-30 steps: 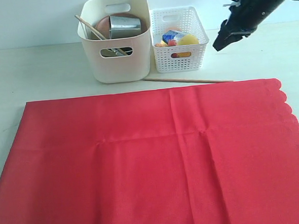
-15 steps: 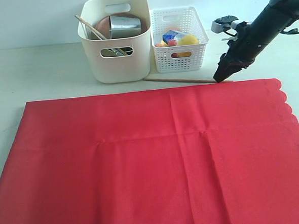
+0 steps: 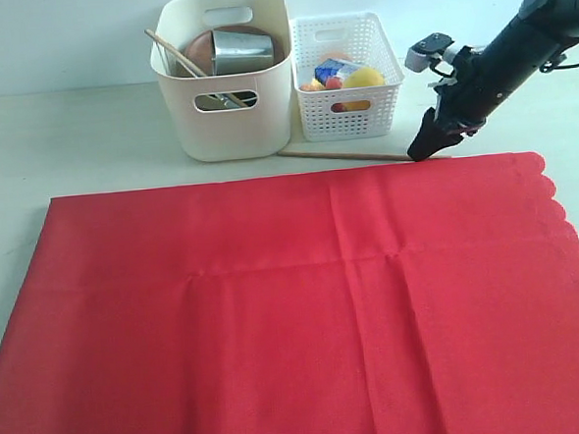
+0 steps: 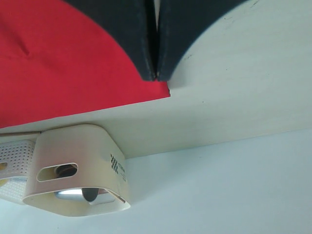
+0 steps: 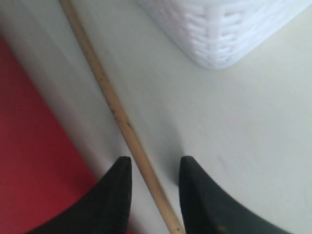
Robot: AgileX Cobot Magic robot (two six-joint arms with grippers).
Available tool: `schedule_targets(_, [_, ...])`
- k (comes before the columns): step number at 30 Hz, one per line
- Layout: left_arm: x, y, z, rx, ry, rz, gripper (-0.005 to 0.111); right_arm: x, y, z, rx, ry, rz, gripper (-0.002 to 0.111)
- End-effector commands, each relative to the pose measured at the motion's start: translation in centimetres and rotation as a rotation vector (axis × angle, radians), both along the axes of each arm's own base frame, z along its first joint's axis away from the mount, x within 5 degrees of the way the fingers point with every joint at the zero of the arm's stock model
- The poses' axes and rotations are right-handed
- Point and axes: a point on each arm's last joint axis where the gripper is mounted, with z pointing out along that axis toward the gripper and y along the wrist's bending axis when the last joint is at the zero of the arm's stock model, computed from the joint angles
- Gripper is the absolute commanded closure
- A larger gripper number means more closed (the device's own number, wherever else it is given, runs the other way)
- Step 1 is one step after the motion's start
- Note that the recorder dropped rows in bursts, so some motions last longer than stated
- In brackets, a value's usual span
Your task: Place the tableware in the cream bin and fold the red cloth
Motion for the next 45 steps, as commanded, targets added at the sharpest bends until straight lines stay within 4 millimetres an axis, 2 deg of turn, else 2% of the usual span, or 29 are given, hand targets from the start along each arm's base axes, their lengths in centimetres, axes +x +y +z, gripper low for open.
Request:
schedule_targets(1, [0.0, 0.0, -0.1, 0.0, -0.005, 0.001, 0.105, -0.4, -0.3, -1.8, -0.034, 0.043, 0.02, 0.074])
schedule_targets(2, [0.0, 0.0, -0.1, 0.0, -0.005, 0.001, 0.105, -0.4, -0.2, -1.8, -0.03, 0.058, -0.01, 0.074])
schedule_targets(3, [0.0, 0.0, -0.1, 0.0, -0.005, 0.001, 0.105, -0.6, -0.2, -1.8, -0.02, 0.141, -0.11, 0.074])
schedule_targets(4, [0.0, 0.0, -0.1, 0.0, -0.005, 0.001, 0.105, -0.6, -0.3, -1.9, -0.034, 0.143, -0.108, 0.074])
schedule_targets(6, [0.0, 0.0, -0.1, 0.0, -0.005, 0.001, 0.105, -0.7, -0.7, -1.9, -0.087, 0.092, 0.004, 0.074])
schedule_targets(8, [0.0, 0.0, -0.1, 0.0, -0.005, 0.001, 0.105, -0.7, -0.9, -1.3, -0.111, 0.072, 0.033, 0.074])
schedule_targets(10, [0.0, 0.0, -0.1, 0.0, -0.005, 0.001, 0.105, -0.3, -1.0, 0.5, -0.125, -0.002, 0.018, 0.071])
schedule_targets(13, [0.0, 0.0, -0.1, 0.0, -0.005, 0.001, 0.105, -0.3, -1.5, 4.0, -0.188, -0.095, 0.086, 0.06])
schedule_targets(15, [0.0, 0.0, -0.1, 0.0, -0.005, 0.001, 0.105, -0.4, -1.6, 5.2, -0.209, -0.123, 0.101, 0.055])
schedule_targets(22, [0.0, 0.0, -0.1, 0.0, -0.005, 0.001, 0.105, -0.4, 2.6, 5.1, -0.279, -0.195, 0.236, 0.053])
schedule_targets(29, [0.0, 0.0, -0.1, 0.0, -0.005, 0.001, 0.105, -0.7, 5.7, 3.1, -0.345, -0.181, 0.284, 0.054])
schedule_targets(33, [0.0, 0.0, -0.1, 0.0, -0.005, 0.001, 0.105, -0.6, 5.5, 1.8, -0.397, -0.14, 0.243, 0.054])
schedule_targets(38, [0.0, 0.0, -0.1, 0.0, -0.005, 0.001, 0.105, -0.5, 4.9, 1.2, -0.46, -0.127, 0.221, 0.057])
schedule_targets(45, [0.0, 0.0, -0.1, 0.0, -0.005, 0.001, 0.105, -0.6, 4.9, -0.6, -0.462, -0.088, 0.23, 0.071])
